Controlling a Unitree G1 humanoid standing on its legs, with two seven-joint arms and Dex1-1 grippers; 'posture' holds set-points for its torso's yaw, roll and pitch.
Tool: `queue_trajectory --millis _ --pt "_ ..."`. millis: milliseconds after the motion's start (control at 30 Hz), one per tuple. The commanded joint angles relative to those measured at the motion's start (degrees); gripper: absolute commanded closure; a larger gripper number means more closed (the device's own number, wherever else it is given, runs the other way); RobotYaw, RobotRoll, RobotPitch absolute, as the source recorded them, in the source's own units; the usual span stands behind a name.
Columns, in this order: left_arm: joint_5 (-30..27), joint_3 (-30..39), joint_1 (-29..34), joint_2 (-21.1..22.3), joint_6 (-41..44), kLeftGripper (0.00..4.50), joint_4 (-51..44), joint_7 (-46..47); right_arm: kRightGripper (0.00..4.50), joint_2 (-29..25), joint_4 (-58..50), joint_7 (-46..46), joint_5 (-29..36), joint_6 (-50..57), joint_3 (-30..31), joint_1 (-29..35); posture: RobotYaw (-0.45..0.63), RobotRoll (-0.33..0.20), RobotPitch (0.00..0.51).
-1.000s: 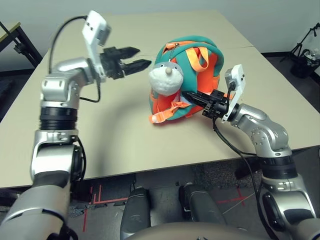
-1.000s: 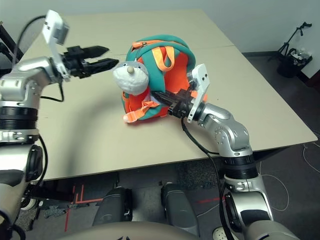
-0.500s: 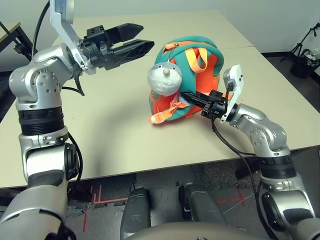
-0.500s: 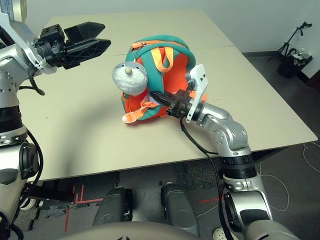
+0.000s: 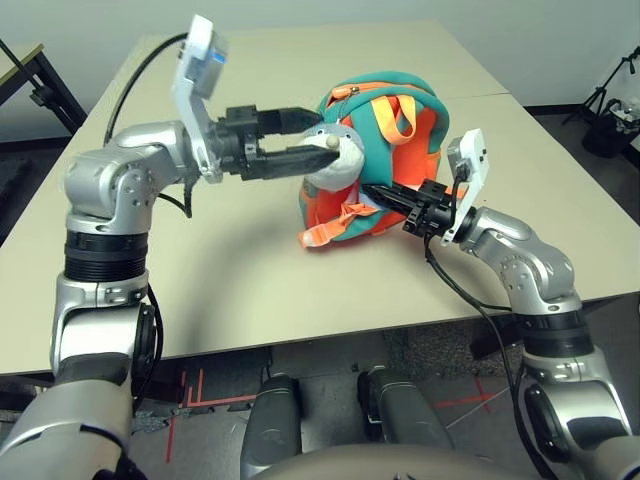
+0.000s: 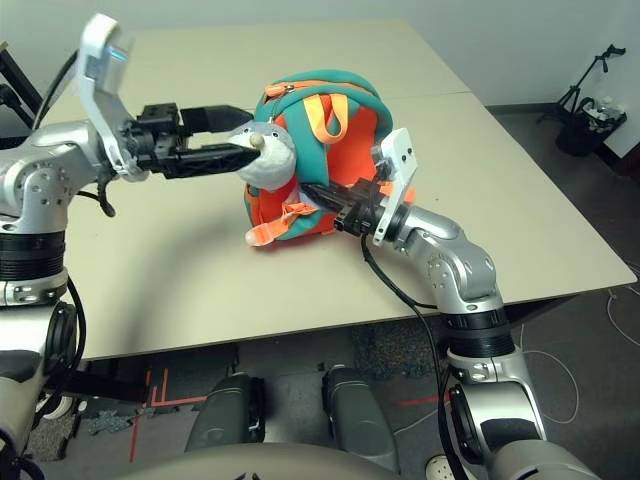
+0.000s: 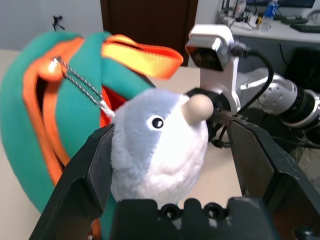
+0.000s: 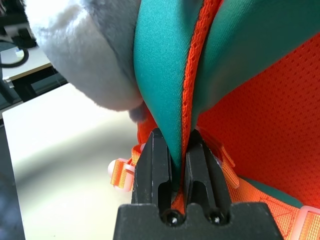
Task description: Put the pencil case into the backpack and zip it.
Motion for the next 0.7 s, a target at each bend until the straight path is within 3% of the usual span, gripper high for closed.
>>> queue_trajectory --millis 33,133,300,433,700 --pt "0.97 -0.59 0.01 -1.00 -0.28 0.21 1.78 0.77 4.50 0.42 0.10 0.29 -0.25 -0.15 0.94 -0.31 -0.09 0.000 0.057" --pt "0.75 -0.24 -0.15 -1.28 0.10 0.98 2.13 1.07 4.50 0.57 -0.09 0.08 -0.19 -0.14 0.82 -0.09 -0.10 0.000 0.063" --pt "1.12 -0.62 -0.10 -0.86 0.44 3.00 2.16 0.94 4.50 0.63 -0.47 -0.14 -0.13 -0.04 0.75 0.37 -0.10 0.000 0.070" --pt "1.55 -0.33 -0.04 -0.61 0.33 4.21 2.14 1.15 4.50 0.77 -0.63 -0.31 -0.10 0.03 0.78 0.56 -0.09 0.000 0.071" --pt "0.77 3.09 -3.65 4.87 -0.25 4.32 6.53 -2.96 4.50 0.92 -0.44 -0.26 -0.27 -0.10 1.00 0.42 -0.09 0.000 0.072"
